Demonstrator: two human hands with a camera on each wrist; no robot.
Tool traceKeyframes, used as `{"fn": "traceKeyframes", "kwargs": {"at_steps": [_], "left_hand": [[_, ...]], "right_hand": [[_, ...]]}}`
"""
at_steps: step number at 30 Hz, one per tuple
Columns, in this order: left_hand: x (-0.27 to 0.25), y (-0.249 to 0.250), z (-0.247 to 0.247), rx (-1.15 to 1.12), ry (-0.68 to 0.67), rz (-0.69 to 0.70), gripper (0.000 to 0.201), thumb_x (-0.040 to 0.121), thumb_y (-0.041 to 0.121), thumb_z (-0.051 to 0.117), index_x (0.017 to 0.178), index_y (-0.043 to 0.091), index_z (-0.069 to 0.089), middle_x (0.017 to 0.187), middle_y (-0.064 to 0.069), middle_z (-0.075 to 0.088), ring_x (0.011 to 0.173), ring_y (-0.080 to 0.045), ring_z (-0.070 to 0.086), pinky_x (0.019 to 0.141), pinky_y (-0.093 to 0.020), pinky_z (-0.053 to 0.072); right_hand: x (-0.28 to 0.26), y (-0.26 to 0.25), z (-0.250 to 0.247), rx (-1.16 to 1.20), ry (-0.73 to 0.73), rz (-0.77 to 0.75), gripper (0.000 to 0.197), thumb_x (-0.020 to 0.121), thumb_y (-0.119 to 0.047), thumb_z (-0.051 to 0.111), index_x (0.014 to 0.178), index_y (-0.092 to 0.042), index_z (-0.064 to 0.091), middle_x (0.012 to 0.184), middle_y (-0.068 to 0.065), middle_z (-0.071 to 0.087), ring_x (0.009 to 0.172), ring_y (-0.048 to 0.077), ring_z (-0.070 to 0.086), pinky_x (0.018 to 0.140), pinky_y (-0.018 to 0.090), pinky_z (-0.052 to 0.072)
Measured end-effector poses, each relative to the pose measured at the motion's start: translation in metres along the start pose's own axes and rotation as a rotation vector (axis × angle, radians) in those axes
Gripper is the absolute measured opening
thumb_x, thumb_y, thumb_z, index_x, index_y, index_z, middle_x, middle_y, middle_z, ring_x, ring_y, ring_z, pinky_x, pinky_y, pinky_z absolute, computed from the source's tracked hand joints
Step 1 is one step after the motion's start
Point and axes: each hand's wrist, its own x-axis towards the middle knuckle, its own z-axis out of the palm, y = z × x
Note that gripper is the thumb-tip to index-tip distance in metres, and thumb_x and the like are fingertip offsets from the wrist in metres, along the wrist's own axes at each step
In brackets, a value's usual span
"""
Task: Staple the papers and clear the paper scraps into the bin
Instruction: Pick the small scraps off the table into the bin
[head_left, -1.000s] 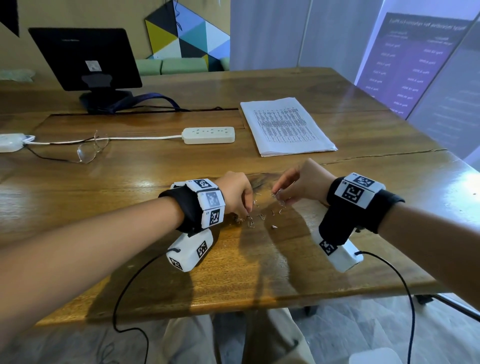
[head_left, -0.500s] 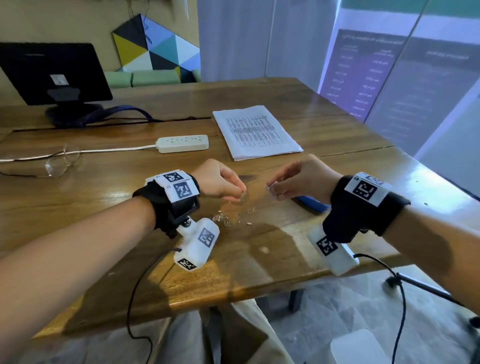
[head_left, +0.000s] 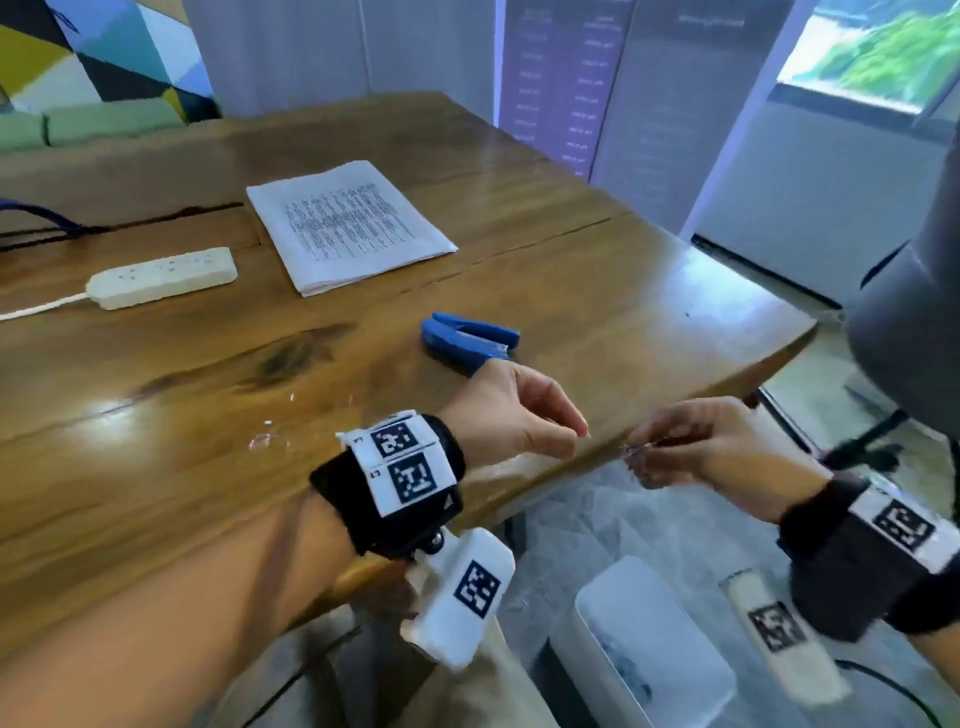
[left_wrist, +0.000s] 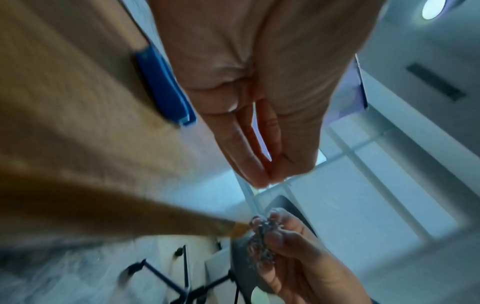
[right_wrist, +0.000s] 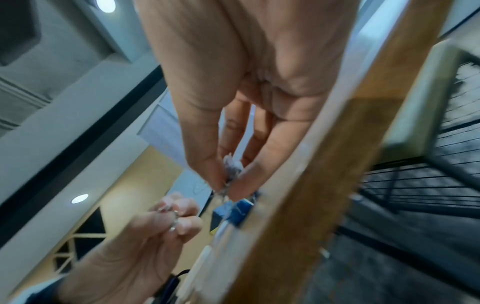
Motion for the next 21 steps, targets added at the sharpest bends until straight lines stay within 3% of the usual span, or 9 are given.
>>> {"fn": "traceKeyframes", "kwargs": {"at_steps": [2, 3, 5, 10, 12, 14, 17, 19, 21], "left_hand": [[0.018, -0.010, 0.035, 0.048, -0.081, -0.008, 0.025, 0.070, -0.009, 0.070, 0.062, 0.015, 0.069, 0.066, -0.008, 0.068, 0.064, -0.014, 0.060, 0.063, -0.021, 0.050], [0.026, -0.016, 0.053, 0.072, -0.134, -0.016, 0.025, 0.070, -0.008, 0.070, 0.062, 0.015, 0.068, 0.065, -0.008, 0.066, 0.065, -0.015, 0.059, 0.064, -0.024, 0.049], [0.042, -0.027, 0.087, 0.138, -0.233, -0.042, 0.022, 0.069, -0.006, 0.071, 0.062, 0.015, 0.068, 0.063, -0.005, 0.064, 0.065, -0.015, 0.058, 0.065, -0.027, 0.048], [0.081, -0.069, 0.149, 0.336, -0.322, -0.088, 0.009, 0.068, 0.000, 0.072, 0.076, 0.003, 0.073, 0.059, 0.001, 0.062, 0.056, -0.009, 0.056, 0.057, -0.018, 0.046], [0.097, -0.087, 0.166, 0.414, -0.326, -0.087, 0.011, 0.069, 0.000, 0.072, 0.080, 0.003, 0.073, 0.069, -0.006, 0.069, 0.054, -0.005, 0.055, 0.054, -0.013, 0.043], [0.112, -0.103, 0.181, 0.460, -0.325, -0.108, 0.015, 0.072, 0.000, 0.070, 0.086, 0.003, 0.074, 0.086, -0.013, 0.075, 0.065, -0.013, 0.063, 0.056, -0.016, 0.043], [0.127, -0.126, 0.203, 0.429, -0.277, -0.196, 0.019, 0.075, -0.002, 0.067, 0.092, 0.003, 0.074, 0.095, -0.015, 0.074, 0.078, -0.018, 0.066, 0.063, -0.018, 0.047], [0.132, -0.141, 0.219, 0.396, -0.248, -0.237, 0.019, 0.076, -0.004, 0.066, 0.092, 0.002, 0.074, 0.094, -0.017, 0.074, 0.077, -0.018, 0.065, 0.065, -0.019, 0.048], [0.134, -0.153, 0.232, 0.380, -0.234, -0.250, 0.017, 0.076, -0.005, 0.067, 0.091, 0.001, 0.074, 0.094, -0.018, 0.074, 0.075, -0.016, 0.063, 0.065, -0.020, 0.049]], "right_hand": [[-0.007, 0.037, -0.021, -0.014, 0.054, 0.095, 0.027, 0.047, -0.016, 0.090, 0.066, -0.006, 0.075, 0.066, 0.012, 0.071, 0.057, 0.019, 0.067, 0.056, 0.022, 0.056], [-0.010, 0.056, -0.030, -0.015, 0.079, 0.144, 0.014, 0.059, -0.004, 0.084, 0.068, -0.006, 0.074, 0.066, 0.011, 0.071, 0.058, 0.019, 0.066, 0.056, 0.022, 0.056], [-0.012, 0.097, -0.046, -0.056, 0.129, 0.233, 0.014, 0.072, 0.013, 0.069, 0.074, -0.001, 0.071, 0.062, 0.008, 0.069, 0.055, 0.015, 0.065, 0.055, 0.020, 0.056], [-0.006, 0.204, -0.069, -0.059, 0.256, 0.424, 0.016, 0.075, 0.013, 0.067, 0.068, -0.002, 0.065, 0.059, 0.013, 0.063, 0.046, 0.012, 0.061, 0.053, 0.021, 0.057], [0.003, 0.243, -0.074, -0.065, 0.313, 0.499, 0.017, 0.075, 0.012, 0.069, 0.067, -0.002, 0.064, 0.054, 0.009, 0.063, 0.041, 0.009, 0.060, 0.049, 0.019, 0.056], [0.010, 0.276, -0.078, -0.100, 0.365, 0.560, 0.019, 0.073, 0.011, 0.070, 0.064, -0.004, 0.063, 0.051, 0.007, 0.064, 0.039, 0.009, 0.059, 0.048, 0.019, 0.055], [0.015, 0.313, -0.082, -0.167, 0.401, 0.629, 0.023, 0.072, 0.008, 0.071, 0.060, -0.011, 0.065, 0.067, 0.015, 0.066, 0.043, 0.010, 0.060, 0.052, 0.020, 0.057], [0.015, 0.330, -0.083, -0.197, 0.380, 0.682, 0.021, 0.072, 0.006, 0.071, 0.065, -0.013, 0.068, 0.074, 0.014, 0.069, 0.056, 0.014, 0.065, 0.063, 0.025, 0.060], [0.012, 0.339, -0.083, -0.209, 0.349, 0.717, 0.022, 0.073, 0.009, 0.066, 0.083, -0.008, 0.074, 0.085, 0.009, 0.070, 0.076, 0.019, 0.066, 0.081, 0.036, 0.058]]}}
